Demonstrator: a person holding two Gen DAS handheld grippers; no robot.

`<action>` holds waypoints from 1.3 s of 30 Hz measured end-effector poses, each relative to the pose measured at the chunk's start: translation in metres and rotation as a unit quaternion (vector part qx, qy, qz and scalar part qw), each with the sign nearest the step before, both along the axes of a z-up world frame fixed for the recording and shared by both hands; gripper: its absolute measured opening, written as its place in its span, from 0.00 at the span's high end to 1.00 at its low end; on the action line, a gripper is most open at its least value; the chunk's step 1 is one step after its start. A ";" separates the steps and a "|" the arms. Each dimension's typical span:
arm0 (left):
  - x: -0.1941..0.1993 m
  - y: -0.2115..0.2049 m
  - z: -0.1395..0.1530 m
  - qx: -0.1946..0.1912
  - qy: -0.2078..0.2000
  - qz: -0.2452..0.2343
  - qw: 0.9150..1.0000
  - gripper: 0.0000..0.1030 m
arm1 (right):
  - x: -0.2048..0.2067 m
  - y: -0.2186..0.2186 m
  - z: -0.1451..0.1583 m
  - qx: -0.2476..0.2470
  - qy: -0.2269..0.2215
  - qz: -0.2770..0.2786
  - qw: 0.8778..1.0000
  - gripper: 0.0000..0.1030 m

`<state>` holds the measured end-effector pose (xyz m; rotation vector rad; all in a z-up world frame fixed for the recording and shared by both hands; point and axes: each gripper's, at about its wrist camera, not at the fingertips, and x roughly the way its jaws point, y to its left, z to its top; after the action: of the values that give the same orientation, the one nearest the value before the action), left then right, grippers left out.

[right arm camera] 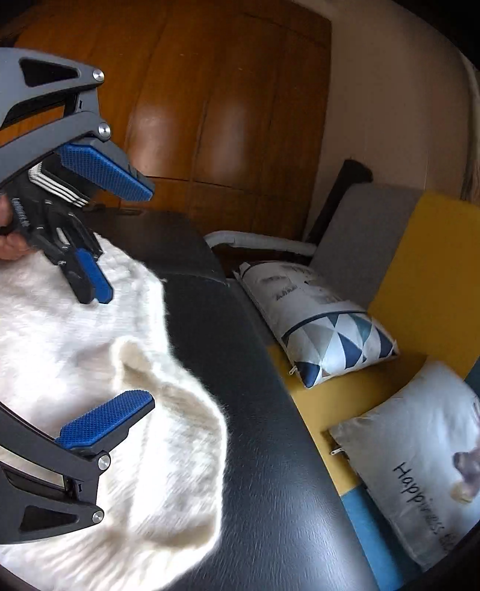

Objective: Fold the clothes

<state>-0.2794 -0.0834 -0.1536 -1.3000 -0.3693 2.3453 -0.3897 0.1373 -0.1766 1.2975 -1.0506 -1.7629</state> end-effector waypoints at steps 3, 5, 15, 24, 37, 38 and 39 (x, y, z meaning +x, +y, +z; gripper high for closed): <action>0.000 -0.006 -0.014 0.000 -0.008 0.020 1.000 0.80 | -0.019 -0.026 -0.004 -0.021 0.007 0.013 1.000 0.00; 0.001 -0.012 -0.023 0.003 -0.012 0.036 0.999 0.82 | -0.031 -0.035 -0.002 -0.027 0.028 0.005 0.999 0.00; -0.007 -0.027 -0.020 0.018 -0.036 0.053 0.998 0.90 | -0.004 -0.008 0.044 0.063 0.080 0.037 0.994 0.00; 0.020 -0.016 -0.018 -0.038 -0.014 0.055 0.998 0.79 | 0.095 0.061 0.006 0.213 0.014 0.048 0.976 0.00; 0.057 -0.019 0.018 -0.042 -0.014 0.085 0.995 0.80 | 0.164 0.086 0.044 0.238 0.082 0.026 0.968 0.00; 0.070 -0.025 0.022 -0.032 -0.013 0.087 0.996 0.80 | 0.183 0.083 0.049 0.230 0.087 0.038 0.969 0.00; 0.085 -0.031 0.026 -0.022 -0.012 0.090 0.996 0.80 | 0.203 0.081 0.051 0.224 0.090 0.052 0.969 0.00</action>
<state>-0.1947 -0.1143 -0.1281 -1.3680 -0.4619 2.5010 -0.1863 0.2182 -0.1256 1.3910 -0.4864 -2.0654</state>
